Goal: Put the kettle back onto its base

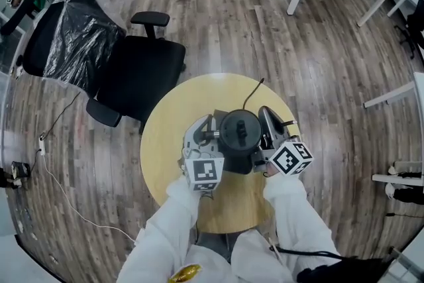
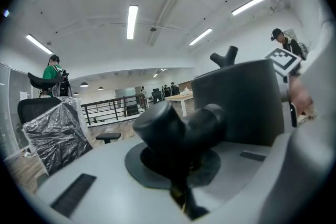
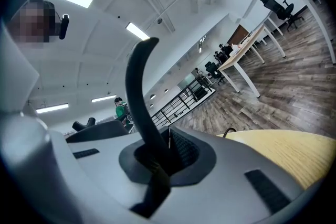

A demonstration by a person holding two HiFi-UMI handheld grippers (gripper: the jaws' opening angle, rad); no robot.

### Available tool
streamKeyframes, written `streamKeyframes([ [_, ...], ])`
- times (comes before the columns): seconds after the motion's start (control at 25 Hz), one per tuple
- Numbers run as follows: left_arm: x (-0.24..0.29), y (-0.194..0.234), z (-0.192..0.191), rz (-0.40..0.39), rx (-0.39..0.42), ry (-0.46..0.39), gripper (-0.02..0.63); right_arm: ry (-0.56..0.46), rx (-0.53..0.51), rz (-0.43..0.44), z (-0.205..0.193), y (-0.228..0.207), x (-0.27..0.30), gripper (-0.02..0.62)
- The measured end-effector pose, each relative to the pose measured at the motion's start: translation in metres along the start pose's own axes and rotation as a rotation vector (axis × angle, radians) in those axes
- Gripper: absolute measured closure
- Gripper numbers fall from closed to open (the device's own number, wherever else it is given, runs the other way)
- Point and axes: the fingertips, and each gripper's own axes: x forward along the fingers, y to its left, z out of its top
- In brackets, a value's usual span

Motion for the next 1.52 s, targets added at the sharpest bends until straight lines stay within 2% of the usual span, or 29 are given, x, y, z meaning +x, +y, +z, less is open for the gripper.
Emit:
streamKeyframes([
  [0.64,0.000,0.004,-0.018,0.011,0.006,0.013,0.607,-0.068,-0.061,0.048,-0.012,0.004,-0.004,0.583],
  [0.76,-0.003,0.002,-0.021,0.033,0.009,0.026,0.607,-0.076,-0.076,0.047,-0.012,0.005,-0.009,0.583],
  [1.0,-0.011,0.013,-0.031,0.109,-0.120,0.043,0.594,-0.125,-0.077,0.018,-0.011,0.006,-0.012,0.584],
  [1.08,-0.014,0.011,-0.037,0.101,-0.126,0.067,0.586,-0.118,-0.090,0.009,-0.013,0.004,-0.011,0.584],
  [1.16,-0.018,0.007,-0.046,0.070,-0.128,0.105,0.567,-0.112,-0.062,-0.028,-0.019,-0.006,-0.012,0.584],
  [1.28,-0.025,0.002,-0.047,0.027,-0.151,0.099,0.531,-0.125,-0.006,-0.069,-0.023,-0.019,-0.015,0.584],
  [1.52,-0.032,0.005,-0.046,0.025,-0.164,0.093,0.516,-0.112,0.011,-0.051,-0.023,-0.016,-0.012,0.583],
])
